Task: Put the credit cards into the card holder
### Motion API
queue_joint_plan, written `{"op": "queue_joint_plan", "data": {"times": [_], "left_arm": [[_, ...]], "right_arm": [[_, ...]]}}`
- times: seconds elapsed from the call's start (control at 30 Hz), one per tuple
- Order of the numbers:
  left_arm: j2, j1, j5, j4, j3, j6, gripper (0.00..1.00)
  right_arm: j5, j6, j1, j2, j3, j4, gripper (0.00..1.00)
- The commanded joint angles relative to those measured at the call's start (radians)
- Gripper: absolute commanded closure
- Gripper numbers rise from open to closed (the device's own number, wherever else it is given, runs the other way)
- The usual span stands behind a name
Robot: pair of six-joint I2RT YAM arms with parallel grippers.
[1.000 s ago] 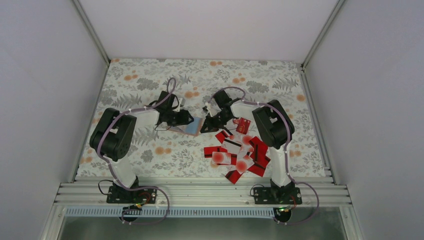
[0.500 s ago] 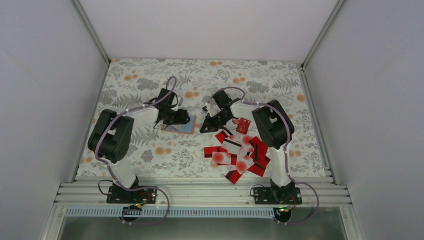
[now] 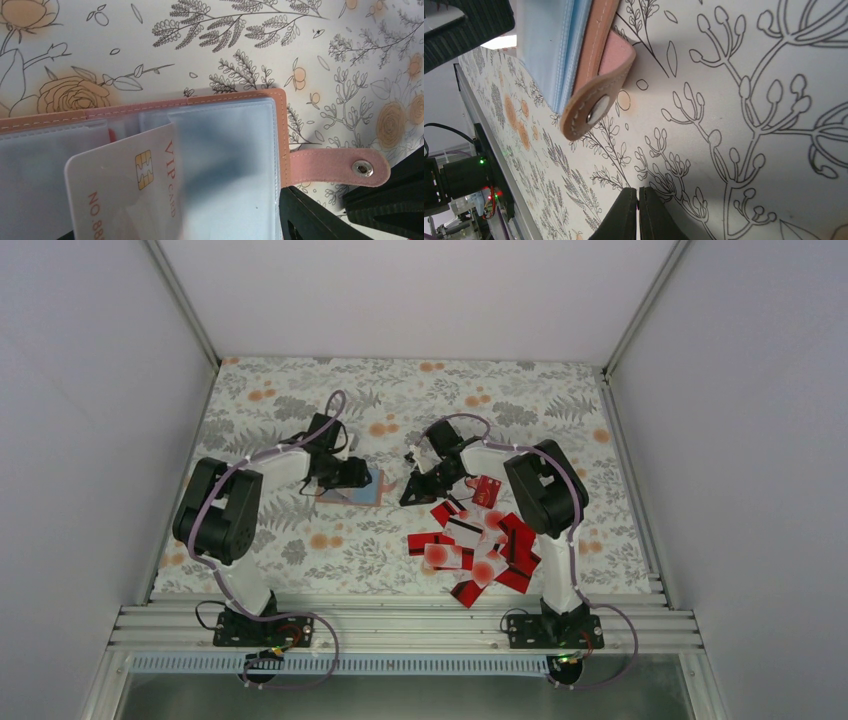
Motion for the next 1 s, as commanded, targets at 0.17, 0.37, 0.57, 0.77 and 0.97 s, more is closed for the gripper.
{"op": "queue_joint_plan", "data": {"times": [0.17,0.37,0.57,0.77,0.97], "left_arm": [[-0.047,0.052,0.005,-0.093,0.038,0.035,0.36],[-0.059,0.093,0.069,-0.106,0.042,0.043,0.36],[-0.053,0.105,0.092,-0.104,0.034,0.069,0.45],[-0.051,0.108,0.056,-0.108,0.017,0.080,0.62],[-0.063,0.114,0.000,-0.124,0.012,0.096,0.63]], "right_arm": [[0.085,-0.005,0.019,0.041,-0.025,-0.021,0.96],[0.083,-0.005,0.020,0.042,-0.021,-0.022,0.96],[0.087,-0.003,0.020,0.041,-0.025,-0.021,0.96],[0.088,0.001,0.022,0.039,-0.026,-0.022,0.96],[0.085,0.006,0.025,0.046,-0.019,-0.020,0.96]]}}
